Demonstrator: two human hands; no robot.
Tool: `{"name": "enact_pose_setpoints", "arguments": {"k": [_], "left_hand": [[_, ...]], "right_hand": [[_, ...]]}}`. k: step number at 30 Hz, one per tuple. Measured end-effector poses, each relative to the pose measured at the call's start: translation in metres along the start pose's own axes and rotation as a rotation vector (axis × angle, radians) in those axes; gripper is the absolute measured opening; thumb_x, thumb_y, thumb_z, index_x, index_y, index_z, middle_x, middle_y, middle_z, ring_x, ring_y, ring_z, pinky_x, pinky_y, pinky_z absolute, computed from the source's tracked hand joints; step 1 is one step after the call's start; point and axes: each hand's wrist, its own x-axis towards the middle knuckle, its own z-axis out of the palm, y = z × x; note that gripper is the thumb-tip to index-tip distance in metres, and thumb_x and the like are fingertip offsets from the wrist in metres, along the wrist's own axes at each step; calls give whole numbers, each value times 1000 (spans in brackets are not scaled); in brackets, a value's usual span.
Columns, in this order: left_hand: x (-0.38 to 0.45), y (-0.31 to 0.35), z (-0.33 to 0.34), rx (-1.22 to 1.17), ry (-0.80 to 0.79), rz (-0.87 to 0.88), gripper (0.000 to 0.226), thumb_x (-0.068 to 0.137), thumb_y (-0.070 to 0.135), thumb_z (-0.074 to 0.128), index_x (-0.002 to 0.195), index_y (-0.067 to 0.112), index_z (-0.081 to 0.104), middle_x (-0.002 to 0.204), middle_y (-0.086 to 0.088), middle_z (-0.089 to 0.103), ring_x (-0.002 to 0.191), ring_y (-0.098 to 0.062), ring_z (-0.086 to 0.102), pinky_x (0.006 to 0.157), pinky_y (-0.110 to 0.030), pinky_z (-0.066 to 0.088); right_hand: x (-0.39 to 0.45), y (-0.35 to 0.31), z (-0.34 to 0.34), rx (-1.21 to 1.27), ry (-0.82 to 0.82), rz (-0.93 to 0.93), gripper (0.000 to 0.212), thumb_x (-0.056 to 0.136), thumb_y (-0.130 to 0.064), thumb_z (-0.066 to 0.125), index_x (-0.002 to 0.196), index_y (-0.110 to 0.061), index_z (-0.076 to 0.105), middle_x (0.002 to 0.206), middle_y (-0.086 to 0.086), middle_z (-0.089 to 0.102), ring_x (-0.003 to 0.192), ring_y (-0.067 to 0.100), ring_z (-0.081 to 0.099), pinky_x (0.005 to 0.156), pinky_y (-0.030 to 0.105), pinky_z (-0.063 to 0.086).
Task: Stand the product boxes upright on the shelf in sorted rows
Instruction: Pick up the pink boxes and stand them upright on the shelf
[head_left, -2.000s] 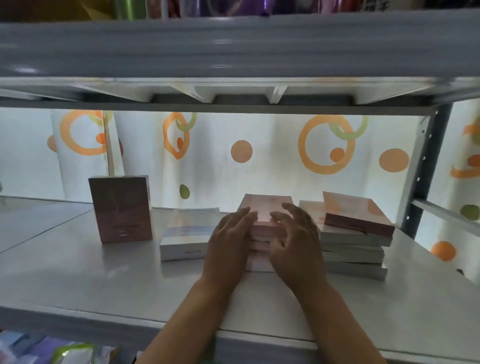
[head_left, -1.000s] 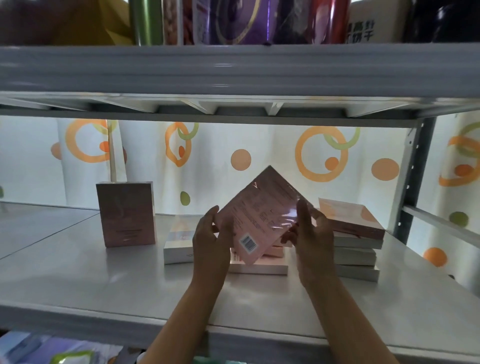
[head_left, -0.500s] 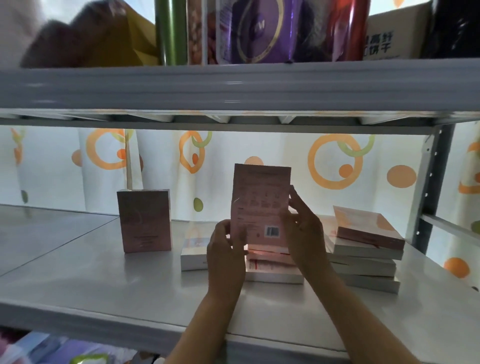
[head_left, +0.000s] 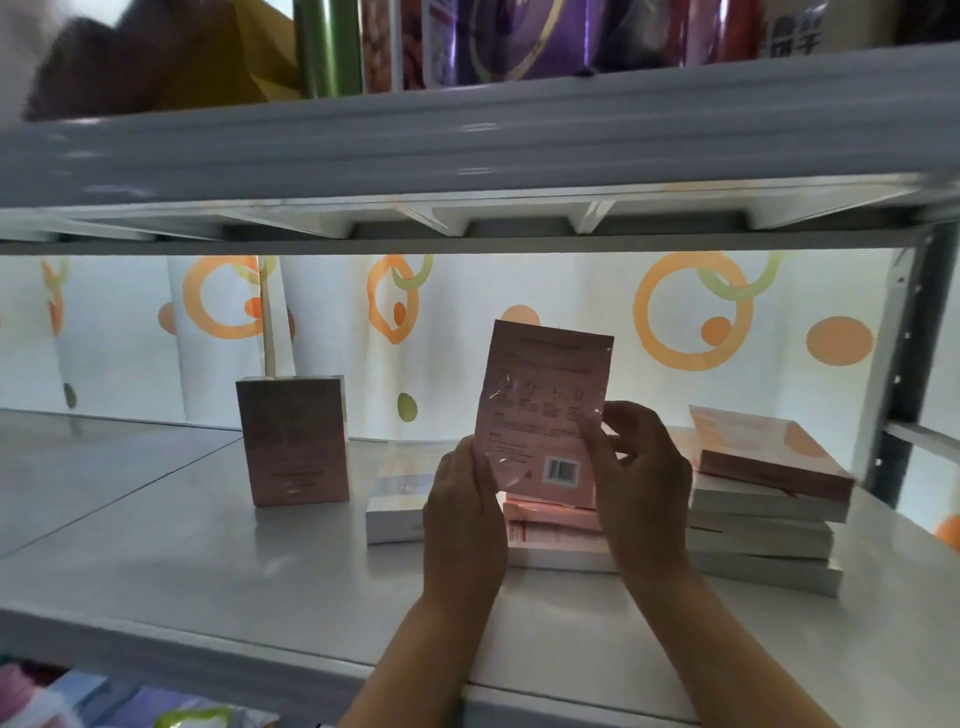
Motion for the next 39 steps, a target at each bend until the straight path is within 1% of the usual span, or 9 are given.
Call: {"name": "enact_pose_setpoints", "arguments": {"k": [5,10,15,17,20,27,33,36,39], "left_hand": [[1,9,-7,-188,113,-58,32,94,50,35,109,31,55,100,11,66,86,-13,67,69,-34,62],[-1,23,-15,-280,283,7,37,94,52,39,123,32,51,115,7,66,94,-13,68,77,-33,61],[-8,27,-10,-195,254,241,34,99,52,37,126,38,52,117,24,61,99,-1,67,82,-32,59],[-11,29,-8,-178,178,328,28,101,47,34,122,43,52,114,34,57,100,12,61,86,-19,54],[-15,30,-4,-158,74,388,31,102,43,36,120,35,60,121,22,62,112,7,58,93,-19,50],[-6,16,5,-48,-23,270,27,88,40,62,108,24,70,115,21,61,104,11,50,91,-19,50],[0,16,0,-46,-135,-162,86,63,73,62,135,31,43,119,17,48,96,-4,56,75,-15,49],[3,11,-2,-95,-124,-129,47,83,59,57,123,35,57,111,11,61,81,-5,60,64,-13,50],[4,5,-6,-155,-33,-129,22,95,43,50,114,41,61,106,11,63,86,-4,62,69,-18,55]], "right_hand": [[2,-11,-1,129,-110,158,26,88,-38,68,109,-24,59,106,-17,67,80,5,69,60,8,53],[7,-21,-1,448,-556,299,36,88,-54,60,118,-34,64,116,-18,70,102,6,69,91,34,56],[11,-21,0,770,-730,497,91,58,-73,75,126,-16,57,125,3,67,116,24,65,102,38,50],[10,-26,-2,822,-704,594,70,69,-63,68,119,-15,59,117,8,70,107,26,69,89,34,56],[9,-26,-4,872,-622,670,30,97,-39,46,108,-14,58,101,10,70,85,20,74,65,27,59],[12,-19,-12,1013,-516,811,48,91,-38,42,121,-7,63,100,18,72,80,31,69,77,41,55],[13,-17,-13,609,-321,605,41,98,-35,38,85,-8,66,80,14,73,71,34,72,71,44,58],[12,-12,-10,400,-216,462,39,99,-28,43,80,2,58,72,18,64,69,37,66,63,36,55],[13,-12,-8,373,-170,393,23,98,-17,51,83,-20,68,73,0,68,72,17,64,62,25,52]]}}
